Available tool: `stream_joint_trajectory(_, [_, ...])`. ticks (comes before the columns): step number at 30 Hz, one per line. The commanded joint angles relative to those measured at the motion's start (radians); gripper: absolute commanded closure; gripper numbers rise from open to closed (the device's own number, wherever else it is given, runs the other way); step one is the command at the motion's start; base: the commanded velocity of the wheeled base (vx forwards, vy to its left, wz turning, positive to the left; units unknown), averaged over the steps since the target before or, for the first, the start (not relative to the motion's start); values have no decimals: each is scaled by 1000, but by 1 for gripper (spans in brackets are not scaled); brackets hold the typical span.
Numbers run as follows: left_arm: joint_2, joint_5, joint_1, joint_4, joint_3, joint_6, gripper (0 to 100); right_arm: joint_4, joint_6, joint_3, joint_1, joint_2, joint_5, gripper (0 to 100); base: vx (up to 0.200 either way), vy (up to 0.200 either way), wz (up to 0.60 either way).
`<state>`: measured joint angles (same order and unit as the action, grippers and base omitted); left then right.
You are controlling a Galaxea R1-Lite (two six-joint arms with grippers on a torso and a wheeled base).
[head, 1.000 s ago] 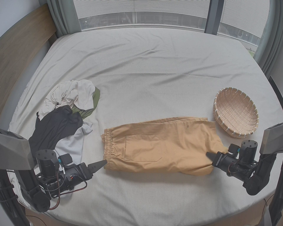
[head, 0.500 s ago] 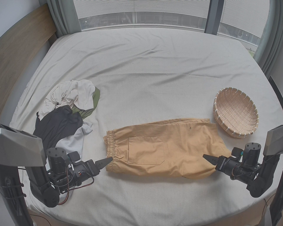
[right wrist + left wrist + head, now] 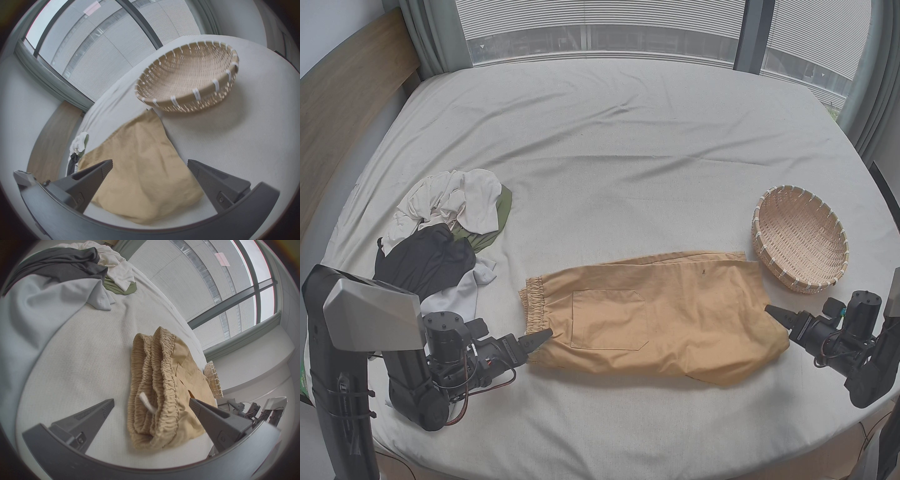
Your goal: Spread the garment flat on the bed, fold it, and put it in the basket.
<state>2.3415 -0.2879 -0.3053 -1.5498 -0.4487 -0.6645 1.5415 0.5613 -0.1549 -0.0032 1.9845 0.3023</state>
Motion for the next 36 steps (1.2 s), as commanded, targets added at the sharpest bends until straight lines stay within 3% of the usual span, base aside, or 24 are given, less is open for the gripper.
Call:
stream_joint_trajectory(1, [61, 3, -38, 2, -85, -52, 0, -1, 16, 3, 5, -150, 63, 0, 0, 0, 0])
stream_joint_trajectory(8, [64, 6, -47, 4, -120, -80, 0, -1, 19, 0, 69, -176, 72, 0, 0, 0, 0])
stream_joint_trajectory(9, [68, 4, -46, 4, -134, -81, 100, -1, 19, 0, 89, -176, 72, 0, 0, 0, 0])
stream_joint_trajectory(20, [75, 4, -43, 2, -133, -83, 100, -1, 22, 6, 137, -173, 67, 0, 0, 0, 0])
stream_joint_trajectory(27, [-85, -31, -3, 2, 61, -75, 100, -1, 20, 34, 154, -170, 69, 0, 0, 0, 0])
stream_joint_trajectory(30, [-177, -102, 46, 7, 173, -44, 100, -1, 20, 38, 155, -167, 69, 0, 0, 0, 0])
stream_joint_trajectory(36, [-223, -117, 150, 5, 286, 40, 100, 0, 22, 35, 189, -124, 69, 0, 0, 0, 0])
